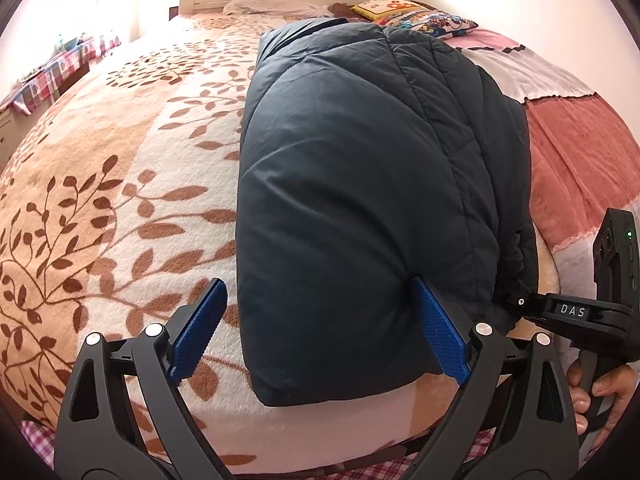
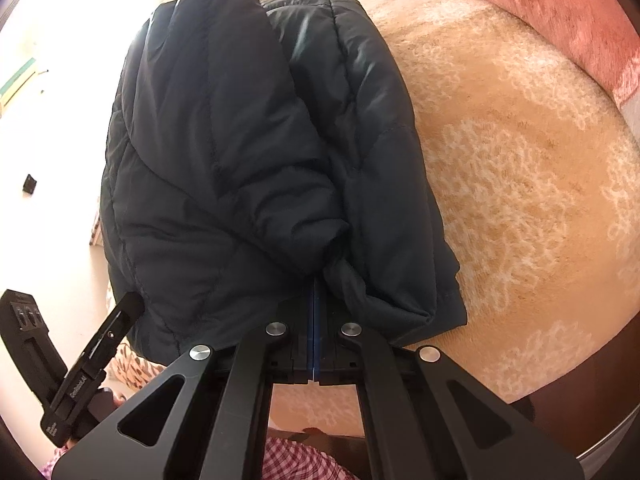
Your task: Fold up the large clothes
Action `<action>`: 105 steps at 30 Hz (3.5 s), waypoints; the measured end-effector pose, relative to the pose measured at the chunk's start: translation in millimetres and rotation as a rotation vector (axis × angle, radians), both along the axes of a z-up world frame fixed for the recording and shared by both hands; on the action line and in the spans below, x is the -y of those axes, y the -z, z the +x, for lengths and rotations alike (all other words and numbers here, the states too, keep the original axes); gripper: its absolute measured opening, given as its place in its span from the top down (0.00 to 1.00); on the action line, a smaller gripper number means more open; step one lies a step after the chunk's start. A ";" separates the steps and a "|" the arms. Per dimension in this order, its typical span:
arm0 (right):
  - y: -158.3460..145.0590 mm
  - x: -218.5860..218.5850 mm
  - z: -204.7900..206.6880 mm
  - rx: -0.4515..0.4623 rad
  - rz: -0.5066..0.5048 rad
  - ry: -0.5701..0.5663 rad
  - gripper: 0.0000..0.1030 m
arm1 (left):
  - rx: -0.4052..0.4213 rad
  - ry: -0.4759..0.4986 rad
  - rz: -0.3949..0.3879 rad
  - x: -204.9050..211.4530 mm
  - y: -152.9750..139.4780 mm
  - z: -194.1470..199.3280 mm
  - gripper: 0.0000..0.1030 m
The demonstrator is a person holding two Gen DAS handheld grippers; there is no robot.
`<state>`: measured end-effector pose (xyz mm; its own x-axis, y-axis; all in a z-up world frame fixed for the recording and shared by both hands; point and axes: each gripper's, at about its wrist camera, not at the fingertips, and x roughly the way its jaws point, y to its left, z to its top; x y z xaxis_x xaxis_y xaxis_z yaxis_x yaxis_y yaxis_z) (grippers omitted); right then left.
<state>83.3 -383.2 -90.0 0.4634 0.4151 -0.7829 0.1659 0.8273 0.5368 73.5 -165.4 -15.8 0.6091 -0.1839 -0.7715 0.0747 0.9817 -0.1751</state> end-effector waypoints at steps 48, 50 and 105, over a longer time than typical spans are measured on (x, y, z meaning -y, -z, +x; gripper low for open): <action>-63.2 -52.6 154.0 -0.016 -0.361 0.108 1.00 | -0.114 0.205 -0.167 -21.6 15.1 35.9 0.05; -57.8 -55.5 157.4 -0.031 -0.394 0.092 1.00 | -0.109 0.205 -0.161 -20.1 14.6 35.5 0.05; -74.8 -3.8 119.3 0.089 -0.033 0.055 0.97 | -0.104 0.142 0.109 25.8 -8.0 33.5 0.04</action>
<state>202.6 -379.4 -15.2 0.5530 0.3613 -0.7507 0.1648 0.8358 0.5237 107.0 -191.2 -7.8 0.4986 -0.1740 -0.8492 0.2007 0.9762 -0.0822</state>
